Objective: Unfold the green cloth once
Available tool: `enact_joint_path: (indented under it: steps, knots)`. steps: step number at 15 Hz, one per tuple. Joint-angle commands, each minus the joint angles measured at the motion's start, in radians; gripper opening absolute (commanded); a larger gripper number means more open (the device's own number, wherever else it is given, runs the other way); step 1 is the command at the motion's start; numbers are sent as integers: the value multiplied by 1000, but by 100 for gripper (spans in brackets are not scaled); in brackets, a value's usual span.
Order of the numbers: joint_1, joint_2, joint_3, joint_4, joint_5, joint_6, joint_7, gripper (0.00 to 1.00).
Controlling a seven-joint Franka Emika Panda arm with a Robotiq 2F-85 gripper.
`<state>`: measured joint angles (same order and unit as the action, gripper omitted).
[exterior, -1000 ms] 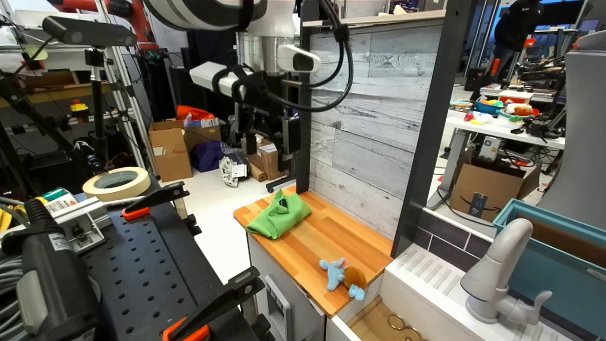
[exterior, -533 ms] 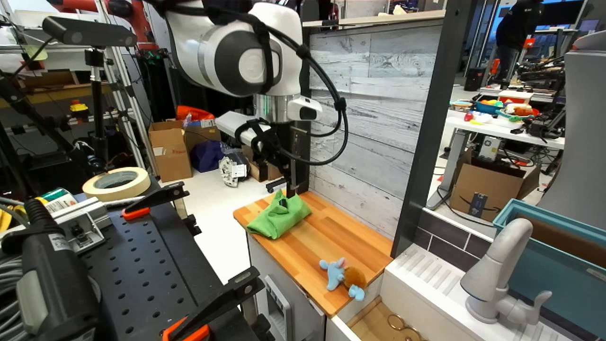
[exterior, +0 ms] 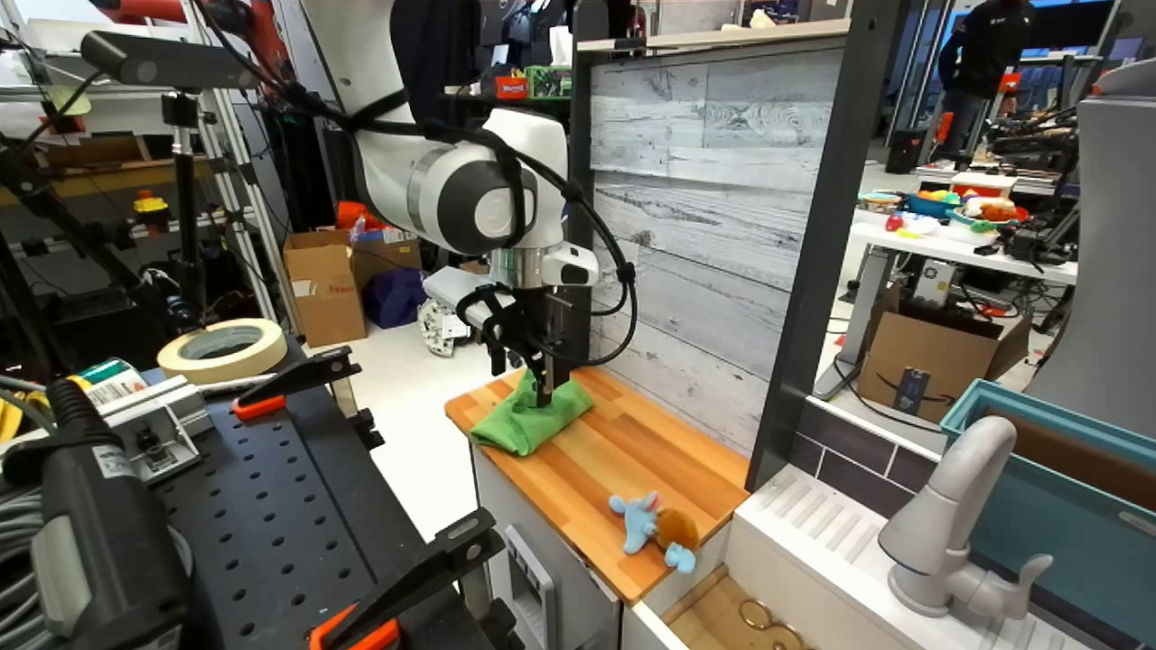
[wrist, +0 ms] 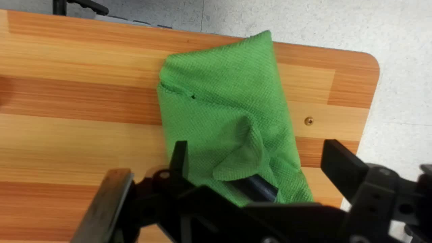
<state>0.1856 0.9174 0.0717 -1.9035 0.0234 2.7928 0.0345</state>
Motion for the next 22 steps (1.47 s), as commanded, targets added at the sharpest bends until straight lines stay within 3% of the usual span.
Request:
enact_joint_path:
  steps: [1,2,4,12,17,22]
  knots:
    - [26,74,-11,96,-11,-15,31,100]
    - [34,88,-17,112,-12,-8,39,75]
    - [41,105,-21,134,-13,-10,44,65]
    - [49,126,-29,167,-16,-10,48,3]
    - [57,107,-49,154,-24,-9,55,1]
    - [40,4,-90,79,-27,47,76,1]
